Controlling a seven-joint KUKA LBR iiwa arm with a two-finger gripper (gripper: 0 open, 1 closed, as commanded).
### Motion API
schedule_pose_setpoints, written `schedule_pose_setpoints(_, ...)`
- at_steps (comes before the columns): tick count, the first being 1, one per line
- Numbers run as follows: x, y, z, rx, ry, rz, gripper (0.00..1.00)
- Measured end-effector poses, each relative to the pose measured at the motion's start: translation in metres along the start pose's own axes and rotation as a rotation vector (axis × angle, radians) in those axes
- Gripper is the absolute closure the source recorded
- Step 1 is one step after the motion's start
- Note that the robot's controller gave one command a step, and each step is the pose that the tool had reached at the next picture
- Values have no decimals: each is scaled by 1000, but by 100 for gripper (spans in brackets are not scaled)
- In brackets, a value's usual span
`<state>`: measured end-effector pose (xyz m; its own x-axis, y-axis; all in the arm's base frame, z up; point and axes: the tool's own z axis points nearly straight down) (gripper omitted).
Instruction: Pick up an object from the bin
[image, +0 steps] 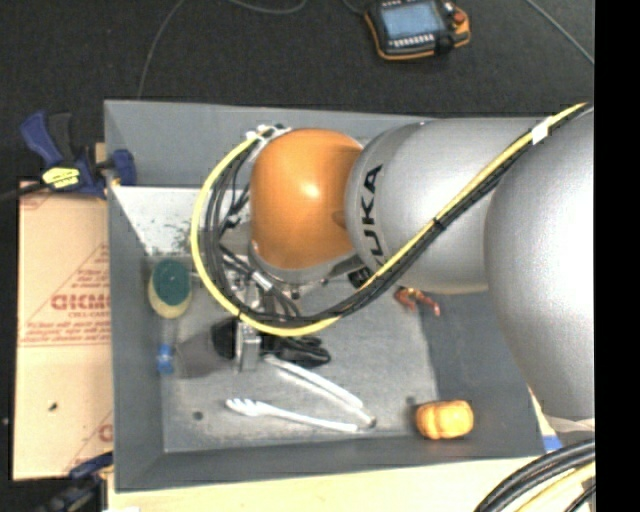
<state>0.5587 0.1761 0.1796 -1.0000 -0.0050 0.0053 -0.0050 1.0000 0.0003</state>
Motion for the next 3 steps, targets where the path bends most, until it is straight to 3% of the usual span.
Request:
schedule_pose_setpoints(1, -2, -1, -5, -2, -8, 4, 0)
schedule_pose_setpoints(2, -47, -41, 101, -2, -9, -228, 0)
schedule_pose_setpoints(3, -42, -31, 109, -2, -11, -187, 0)
